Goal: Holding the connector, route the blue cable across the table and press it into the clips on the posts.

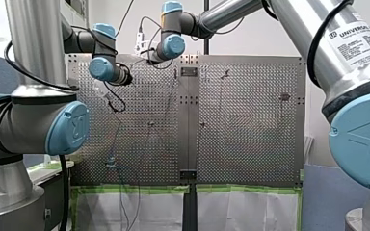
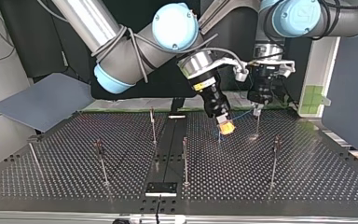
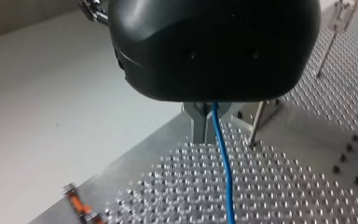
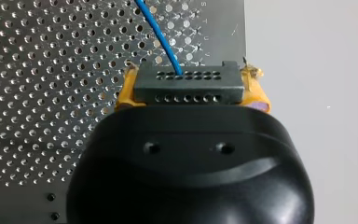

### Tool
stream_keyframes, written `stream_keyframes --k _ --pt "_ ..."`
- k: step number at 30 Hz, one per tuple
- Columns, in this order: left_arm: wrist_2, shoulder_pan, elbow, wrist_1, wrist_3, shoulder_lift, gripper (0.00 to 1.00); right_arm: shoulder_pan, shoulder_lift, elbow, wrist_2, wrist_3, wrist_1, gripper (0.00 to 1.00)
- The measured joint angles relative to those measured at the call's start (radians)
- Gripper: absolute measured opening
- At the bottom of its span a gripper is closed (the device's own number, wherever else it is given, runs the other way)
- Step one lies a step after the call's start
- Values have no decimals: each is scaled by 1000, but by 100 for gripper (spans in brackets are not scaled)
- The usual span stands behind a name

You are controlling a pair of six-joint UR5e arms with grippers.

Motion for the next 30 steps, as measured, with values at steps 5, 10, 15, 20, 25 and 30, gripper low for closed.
stream_keyframes --k 5,10,15,20,25,30 --pt "-44 16 -1 -31 45 22 1 -3 0 0 -5 0 0 0" --pt "-89 35 10 -9 89 36 1 -3 2 0 -18 2 0 0" --pt "-135 53 45 29 120 17 1 -4 13 -1 -26 19 -1 0" --pt "-174 72 72 36 150 -18 1 -7 36 -3 -35 40 -2 0" --pt "-190 102 78 47 179 -50 1 -9 44 -7 -41 54 -2 0" --pt "-157 146 86 66 220 -65 1 -22 66 -32 -59 75 -2 0"
